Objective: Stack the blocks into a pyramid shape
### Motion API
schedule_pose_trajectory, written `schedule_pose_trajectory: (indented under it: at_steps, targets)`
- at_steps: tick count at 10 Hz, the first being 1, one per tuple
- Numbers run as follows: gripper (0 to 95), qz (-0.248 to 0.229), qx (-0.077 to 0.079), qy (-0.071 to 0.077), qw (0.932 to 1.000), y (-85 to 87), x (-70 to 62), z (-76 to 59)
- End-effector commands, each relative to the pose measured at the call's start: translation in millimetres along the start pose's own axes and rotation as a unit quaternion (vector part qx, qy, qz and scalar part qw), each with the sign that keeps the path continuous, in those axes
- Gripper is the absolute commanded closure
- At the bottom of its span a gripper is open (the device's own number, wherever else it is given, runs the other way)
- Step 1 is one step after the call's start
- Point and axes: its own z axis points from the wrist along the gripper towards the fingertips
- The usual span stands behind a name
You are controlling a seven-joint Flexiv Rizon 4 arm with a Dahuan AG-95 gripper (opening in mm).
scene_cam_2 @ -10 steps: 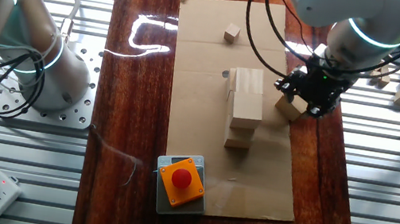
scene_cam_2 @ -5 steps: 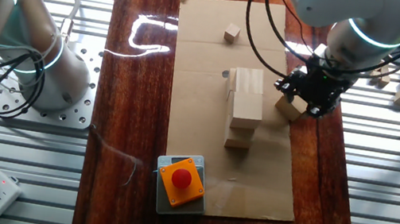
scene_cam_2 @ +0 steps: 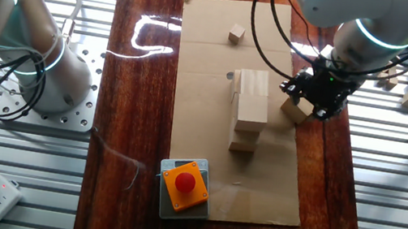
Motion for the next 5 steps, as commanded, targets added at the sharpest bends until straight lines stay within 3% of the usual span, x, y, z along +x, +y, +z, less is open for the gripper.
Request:
schedule_pose_trajectory:
  at_steps: [1,2,4,5]
  targets:
    - [76.0,-0.044,0.041,0.063,0.9962,-24.4,0.9,-42.0]
    - [76.0,-0.059,0.083,0.078,0.9917,-26.6,2.7,-48.0]
    - [76.0,-0.056,0.09,0.068,0.9921,-26.4,5.5,-53.0]
    - [76.0,-0.055,0.091,0.07,0.9919,-26.1,7.6,-55.3]
